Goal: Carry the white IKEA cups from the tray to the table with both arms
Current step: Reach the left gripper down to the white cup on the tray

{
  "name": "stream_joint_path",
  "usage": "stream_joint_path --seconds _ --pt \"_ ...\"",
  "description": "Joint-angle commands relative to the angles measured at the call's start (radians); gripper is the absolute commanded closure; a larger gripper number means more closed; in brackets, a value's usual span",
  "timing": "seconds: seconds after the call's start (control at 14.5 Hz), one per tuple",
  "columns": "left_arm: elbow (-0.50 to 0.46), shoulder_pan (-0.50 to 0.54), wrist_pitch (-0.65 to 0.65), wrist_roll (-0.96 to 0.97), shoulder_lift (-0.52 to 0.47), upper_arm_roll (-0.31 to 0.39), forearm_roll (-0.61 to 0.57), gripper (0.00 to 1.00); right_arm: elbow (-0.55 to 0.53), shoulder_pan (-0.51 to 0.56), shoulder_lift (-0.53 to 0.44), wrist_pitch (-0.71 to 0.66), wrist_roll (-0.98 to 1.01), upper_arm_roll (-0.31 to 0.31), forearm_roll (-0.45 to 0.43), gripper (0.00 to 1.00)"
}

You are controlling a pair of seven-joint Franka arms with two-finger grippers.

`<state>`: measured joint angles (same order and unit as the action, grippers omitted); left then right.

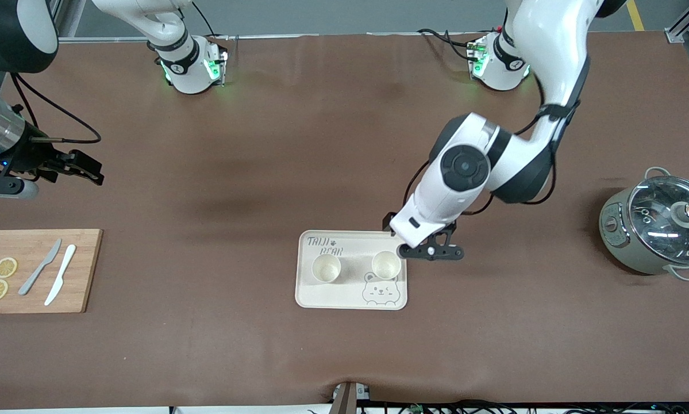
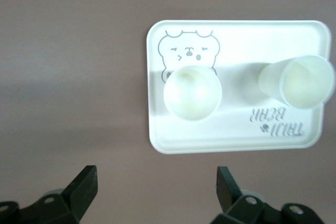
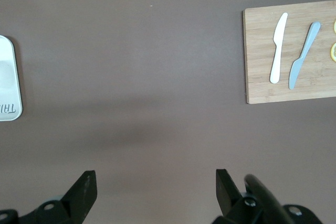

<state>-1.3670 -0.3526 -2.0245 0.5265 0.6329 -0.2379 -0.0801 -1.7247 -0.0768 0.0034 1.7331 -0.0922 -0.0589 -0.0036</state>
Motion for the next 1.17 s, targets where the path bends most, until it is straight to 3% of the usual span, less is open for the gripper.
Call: stream_joint_path --seconds 0.0,0.48,0.9,1.11 --pt "0.048 -0.008 -0.037 -0.006 0.086 0.014 -0.050 0.00 -0.021 0.005 -0.020 0.013 0.005 0.007 -0.013 0.00" --pt "0.049 -0.016 -0.230 -0.019 0.186 0.086 -0.090 0.00 -0.019 -0.001 0.004 0.037 -0.003 0.008 -0.012 0.00" --pt "0.072 -0.026 -0.253 -0.030 0.208 0.100 -0.090 0.00 0.022 -0.064 0.047 0.088 -0.014 0.010 0.007 0.00" --pt "0.078 -0.038 -0.253 -0.023 0.208 0.101 -0.090 0.00 0.112 -0.116 0.131 0.089 -0.179 0.010 0.082 0.00"
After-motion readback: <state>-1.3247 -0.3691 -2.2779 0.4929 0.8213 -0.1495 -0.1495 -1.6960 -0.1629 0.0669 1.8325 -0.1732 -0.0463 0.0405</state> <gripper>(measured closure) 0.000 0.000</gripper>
